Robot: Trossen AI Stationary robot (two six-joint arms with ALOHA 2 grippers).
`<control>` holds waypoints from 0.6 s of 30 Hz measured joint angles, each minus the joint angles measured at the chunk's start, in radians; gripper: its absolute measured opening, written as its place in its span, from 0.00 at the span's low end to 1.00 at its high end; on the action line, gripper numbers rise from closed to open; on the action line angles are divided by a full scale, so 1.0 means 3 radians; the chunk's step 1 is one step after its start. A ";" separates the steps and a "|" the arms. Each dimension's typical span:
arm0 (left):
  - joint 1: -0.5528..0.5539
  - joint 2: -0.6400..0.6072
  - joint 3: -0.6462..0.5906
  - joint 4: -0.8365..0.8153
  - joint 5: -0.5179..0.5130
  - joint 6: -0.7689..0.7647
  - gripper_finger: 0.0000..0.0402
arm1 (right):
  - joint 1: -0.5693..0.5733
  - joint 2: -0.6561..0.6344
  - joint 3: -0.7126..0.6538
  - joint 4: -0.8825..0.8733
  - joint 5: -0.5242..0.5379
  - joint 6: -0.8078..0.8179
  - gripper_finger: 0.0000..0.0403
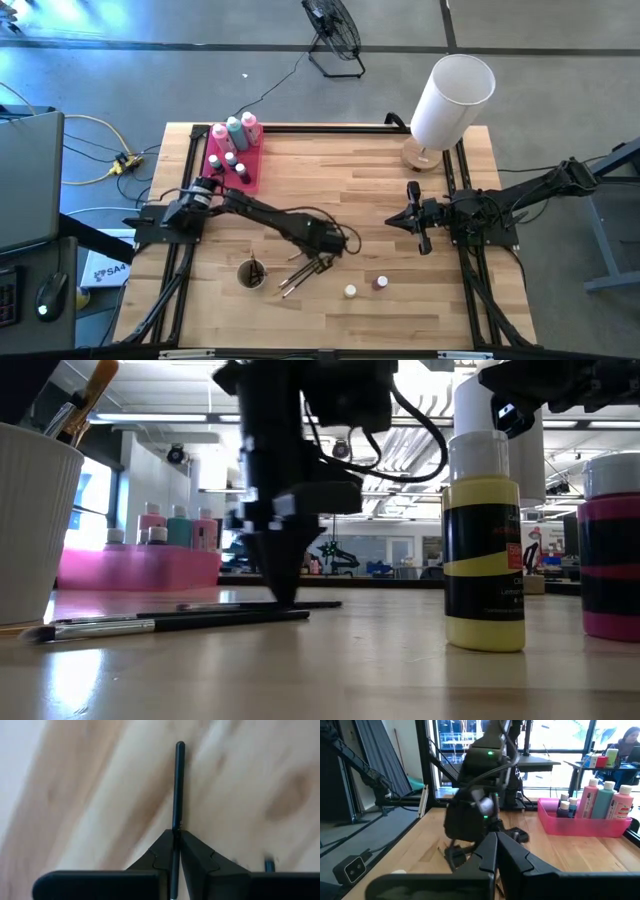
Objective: Pick & Place Paint Supplies
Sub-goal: Put the silver paintbrush into the light brown cup
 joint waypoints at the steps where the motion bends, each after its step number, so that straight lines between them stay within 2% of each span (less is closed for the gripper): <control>1: 0.0030 0.0001 0.0000 0.0065 -0.0035 0.0030 0.06 | 0.0000 0.0000 0.0000 0.0000 0.0000 0.0000 0.01; 11: 0.0292 0.0018 -0.0002 0.0552 -0.0130 0.0372 0.06 | 0.0000 0.0000 0.0000 0.0000 0.0000 0.0000 0.01; 18: 0.0348 0.0015 0.0000 0.0533 0.0123 0.0482 0.07 | 0.0000 0.0000 0.0000 -0.0001 0.0000 0.0000 0.01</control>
